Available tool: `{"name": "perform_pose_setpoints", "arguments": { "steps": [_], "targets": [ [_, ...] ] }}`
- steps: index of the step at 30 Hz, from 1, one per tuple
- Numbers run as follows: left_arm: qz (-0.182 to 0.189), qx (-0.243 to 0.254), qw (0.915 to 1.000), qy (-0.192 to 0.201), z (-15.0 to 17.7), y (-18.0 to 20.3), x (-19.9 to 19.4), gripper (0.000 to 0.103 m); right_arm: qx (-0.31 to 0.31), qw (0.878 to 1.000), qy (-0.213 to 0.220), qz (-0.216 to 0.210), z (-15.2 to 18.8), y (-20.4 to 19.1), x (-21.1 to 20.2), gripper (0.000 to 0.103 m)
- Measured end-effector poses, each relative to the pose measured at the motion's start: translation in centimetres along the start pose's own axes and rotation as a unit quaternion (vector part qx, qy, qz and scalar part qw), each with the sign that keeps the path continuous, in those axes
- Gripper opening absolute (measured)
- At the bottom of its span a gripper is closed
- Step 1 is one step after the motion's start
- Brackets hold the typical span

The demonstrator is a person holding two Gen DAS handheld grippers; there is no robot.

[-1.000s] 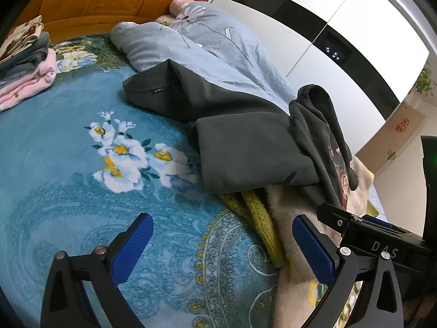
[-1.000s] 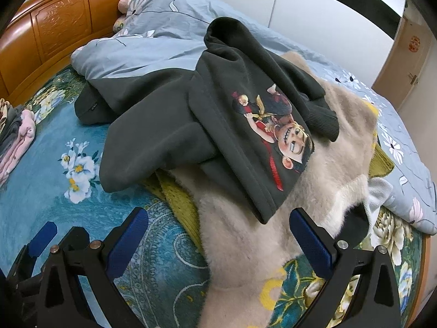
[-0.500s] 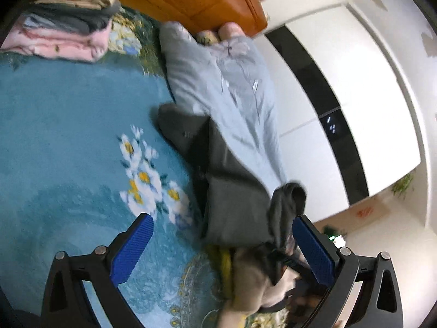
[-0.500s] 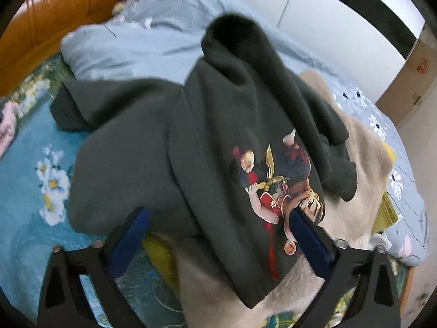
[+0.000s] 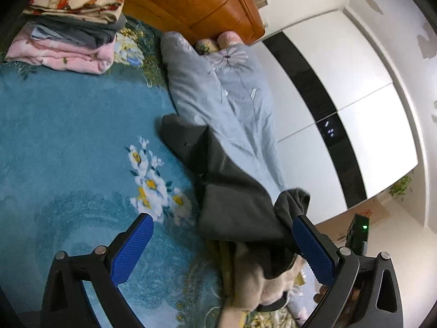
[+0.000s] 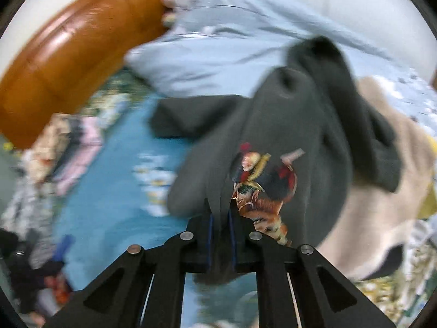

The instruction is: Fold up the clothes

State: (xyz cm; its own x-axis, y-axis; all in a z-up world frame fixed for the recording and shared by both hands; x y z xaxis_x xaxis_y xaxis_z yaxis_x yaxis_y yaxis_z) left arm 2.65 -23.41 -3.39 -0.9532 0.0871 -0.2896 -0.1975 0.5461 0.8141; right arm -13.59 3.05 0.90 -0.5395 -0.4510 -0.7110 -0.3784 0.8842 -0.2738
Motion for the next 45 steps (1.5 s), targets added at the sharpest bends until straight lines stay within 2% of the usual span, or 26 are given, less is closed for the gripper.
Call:
{"name": "perform_pose_setpoints", "arguments": {
  "steps": [5, 8, 11, 12, 17, 18, 20, 21, 23, 28, 30, 32, 33, 34, 35, 38, 41, 45],
  "targets": [
    [-0.023, 0.014, 0.9992, 0.031, -3.5, -0.6, -2.1, 0.103, 0.028, 0.993, -0.007, -0.113, -1.1, -8.5, 0.5, 0.009],
    [-0.048, 0.020, 0.9973, 0.051, -6.1, -1.8, -3.4, 0.103, 0.051, 0.981, -0.012, -0.185, -2.1, -13.7, 1.1, 0.008],
    [-0.077, 0.029, 0.9937, 0.075, -8.2, -3.7, -5.2, 0.103, 0.077, 0.965, -0.020, -0.251, -3.0, -18.9, 1.7, 0.008],
    [-0.088, 0.029, 0.9925, 0.081, -8.7, -4.6, -5.7, 0.103, 0.082, 0.959, -0.021, -0.269, -3.2, -20.5, 1.9, 0.008],
    [-0.139, -0.008, 0.9864, 0.088, -9.5, -10.0, -7.5, 0.103, 0.115, 0.945, -0.034, -0.305, -3.1, -25.5, 4.3, 0.008],
    [-0.145, -0.013, 0.9856, 0.086, -9.4, -10.9, -7.7, 0.103, 0.107, 0.947, -0.024, -0.303, -3.3, -26.3, 5.0, 0.008],
    [-0.164, -0.013, 0.9833, 0.079, -8.9, -12.5, -8.0, 0.103, 0.073, 0.959, -0.013, -0.273, -3.4, -27.0, 6.4, 0.008],
    [-0.172, -0.014, 0.9822, 0.073, -8.6, -13.2, -8.0, 0.103, 0.053, 0.967, -0.021, -0.248, -3.0, -27.1, 7.6, 0.008],
    [-0.187, -0.018, 0.9803, 0.060, -7.9, -14.5, -7.7, 0.103, 0.036, 0.974, -0.051, -0.220, -1.9, -27.2, 9.8, 0.008],
    [-0.208, -0.039, 0.9774, 0.013, -5.6, -17.1, -5.7, 0.103, -0.030, 0.981, -0.090, -0.168, 0.4, -27.9, 14.7, 0.010],
    [-0.212, -0.042, 0.9763, -0.008, -4.8, -17.8, -5.1, 0.103, -0.038, 0.981, -0.106, -0.161, 1.1, -28.1, 16.0, 0.013],
    [-0.214, -0.043, 0.9758, -0.017, -4.7, -18.2, -4.9, 0.103, -0.045, 0.977, -0.107, -0.178, 1.1, -28.4, 15.9, 0.023],
    [-0.216, -0.042, 0.9754, -0.015, -4.8, -18.4, -5.0, 0.103, -0.051, 0.975, -0.103, -0.191, 0.8, -28.6, 15.5, 0.041],
    [-0.219, -0.040, 0.9747, -0.013, -5.0, -18.6, -5.0, 0.103, -0.057, 0.973, -0.093, -0.204, 0.5, -28.7, 14.7, 0.052],
    [-0.220, -0.042, 0.9744, -0.013, -5.1, -18.8, -5.0, 0.103, -0.063, 0.971, -0.082, -0.217, 0.1, -28.4, 13.8, 0.053],
    [-0.210, -0.050, 0.9762, -0.021, -5.1, -18.8, -4.3, 0.103, -0.081, 0.969, -0.039, -0.228, -1.1, -25.9, 10.8, 0.055],
    [-0.199, -0.039, 0.9780, -0.047, -4.4, -18.1, -2.8, 0.103, -0.087, 0.980, -0.009, -0.178, -1.3, -20.4, 9.7, 0.056],
    [-0.200, -0.036, 0.9752, -0.087, -3.7, -17.5, -0.9, 0.103, -0.088, 0.990, -0.048, -0.097, 1.0, -14.1, 11.5, 0.056]
  ]
}}
Point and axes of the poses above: each gripper's, at about its wrist camera, not at the fingertips, and x roughly the way its jaws point, y to its right, z to its underside, the point moved 6 cm from there along x, roughly the way its jaws point, and after that the axes turned 15 degrees about y, right-handed, at the moved point
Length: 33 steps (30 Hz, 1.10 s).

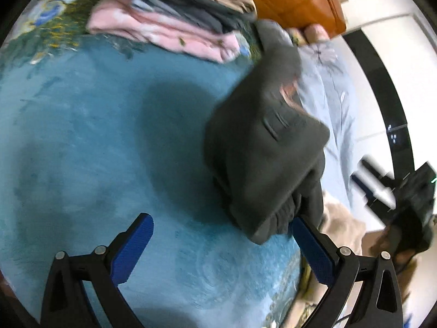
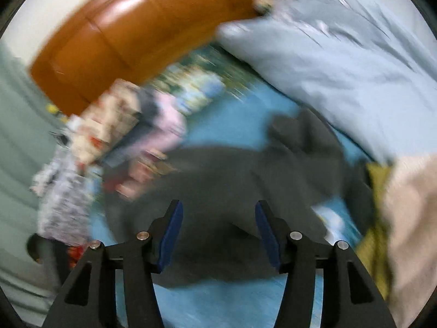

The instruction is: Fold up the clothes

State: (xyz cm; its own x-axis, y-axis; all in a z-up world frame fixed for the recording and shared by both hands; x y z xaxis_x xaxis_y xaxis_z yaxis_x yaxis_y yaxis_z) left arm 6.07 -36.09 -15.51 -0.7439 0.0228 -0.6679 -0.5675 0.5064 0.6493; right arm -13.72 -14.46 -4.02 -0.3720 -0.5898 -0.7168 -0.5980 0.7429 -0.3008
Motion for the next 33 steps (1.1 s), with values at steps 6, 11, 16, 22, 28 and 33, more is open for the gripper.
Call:
{"name": "perform_pose_setpoints", "arguments": {
  "steps": [6, 11, 16, 22, 28, 33],
  "targets": [
    [-0.039, 0.011, 0.9987, -0.032, 0.0, 0.8, 2.4, 0.102, -0.060, 0.992, -0.033, 0.102, 3.2, 3.8, 3.3, 0.056],
    [-0.072, -0.002, 0.9965, -0.041, -0.4, 0.2, 3.8, 0.087, -0.054, 0.988, -0.045, 0.137, 2.9, 4.3, 5.3, 0.035],
    [-0.072, -0.025, 0.9966, -0.032, -1.9, -0.6, 3.4, 0.015, -0.089, 0.985, -0.026, 0.148, 1.4, 3.8, 3.1, 0.004],
    [-0.075, 0.037, 0.9965, 0.011, -7.2, -0.4, -0.6, 0.007, -0.091, 0.982, 0.053, 0.157, -1.3, 4.5, -5.1, 0.004],
    [-0.027, 0.124, 0.9896, 0.067, -14.6, 3.4, -6.9, 0.006, -0.063, 0.971, 0.137, 0.185, -0.8, 7.2, -17.8, 0.004],
    [-0.011, 0.142, 0.9882, 0.055, -15.6, 5.1, -6.1, 0.008, -0.047, 0.950, 0.150, 0.268, 2.7, 11.6, -25.4, 0.004]
  ]
}}
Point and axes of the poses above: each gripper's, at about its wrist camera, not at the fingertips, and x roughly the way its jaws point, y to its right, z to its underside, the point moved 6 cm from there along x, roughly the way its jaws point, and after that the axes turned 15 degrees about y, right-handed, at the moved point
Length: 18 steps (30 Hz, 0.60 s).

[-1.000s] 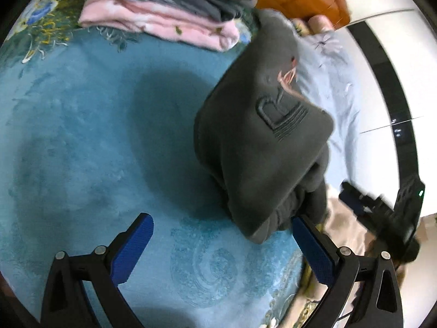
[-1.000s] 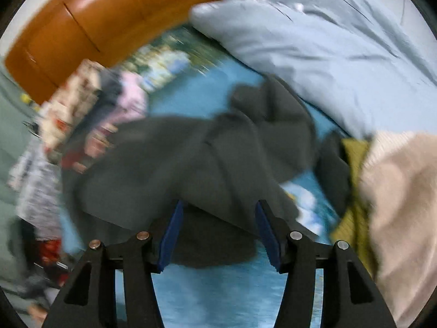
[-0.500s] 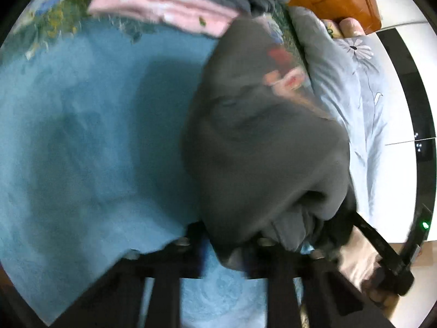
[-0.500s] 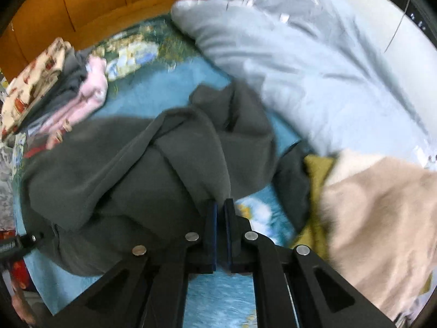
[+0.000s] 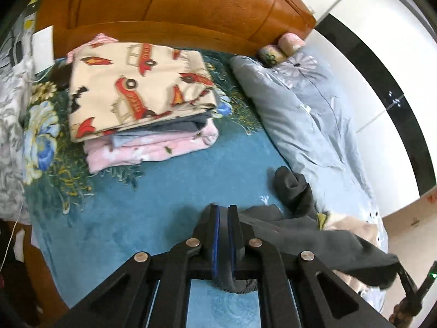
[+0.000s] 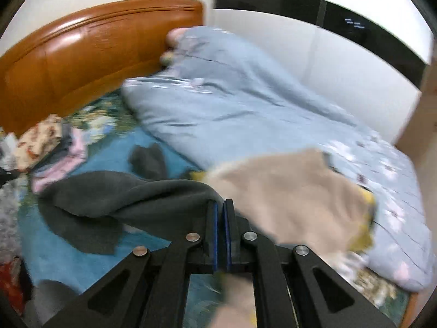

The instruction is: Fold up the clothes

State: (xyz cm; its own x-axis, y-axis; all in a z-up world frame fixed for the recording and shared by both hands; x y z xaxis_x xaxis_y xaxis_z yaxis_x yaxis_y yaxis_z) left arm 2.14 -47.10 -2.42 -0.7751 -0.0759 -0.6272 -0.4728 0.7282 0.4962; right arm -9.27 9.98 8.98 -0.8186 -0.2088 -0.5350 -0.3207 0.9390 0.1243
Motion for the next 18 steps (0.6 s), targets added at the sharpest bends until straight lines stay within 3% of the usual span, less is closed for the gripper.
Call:
{"name": "perform_pose_setpoints", "arguments": {
  "steps": [3, 6, 11, 18],
  "targets": [
    [0.018, -0.033, 0.9985, -0.040, 3.5, -0.8, 2.3, 0.020, 0.005, 0.998, -0.007, 0.063, 1.6, 3.8, -0.6, 0.004],
    [0.009, -0.053, 0.9941, -0.095, 8.6, -1.2, 3.4, 0.034, 0.022, 0.993, -0.008, 0.115, 2.4, 7.7, -0.8, 0.004],
    [0.001, -0.063, 0.9861, -0.154, 13.6, -1.2, 5.8, 0.047, 0.049, 0.975, 0.026, 0.214, 0.9, 15.1, -2.3, 0.004],
    [0.079, -0.124, 0.9739, -0.173, 15.7, 4.0, 8.8, 0.063, 0.083, 0.965, -0.003, 0.249, 3.8, 19.6, -3.4, 0.004]
  ]
}}
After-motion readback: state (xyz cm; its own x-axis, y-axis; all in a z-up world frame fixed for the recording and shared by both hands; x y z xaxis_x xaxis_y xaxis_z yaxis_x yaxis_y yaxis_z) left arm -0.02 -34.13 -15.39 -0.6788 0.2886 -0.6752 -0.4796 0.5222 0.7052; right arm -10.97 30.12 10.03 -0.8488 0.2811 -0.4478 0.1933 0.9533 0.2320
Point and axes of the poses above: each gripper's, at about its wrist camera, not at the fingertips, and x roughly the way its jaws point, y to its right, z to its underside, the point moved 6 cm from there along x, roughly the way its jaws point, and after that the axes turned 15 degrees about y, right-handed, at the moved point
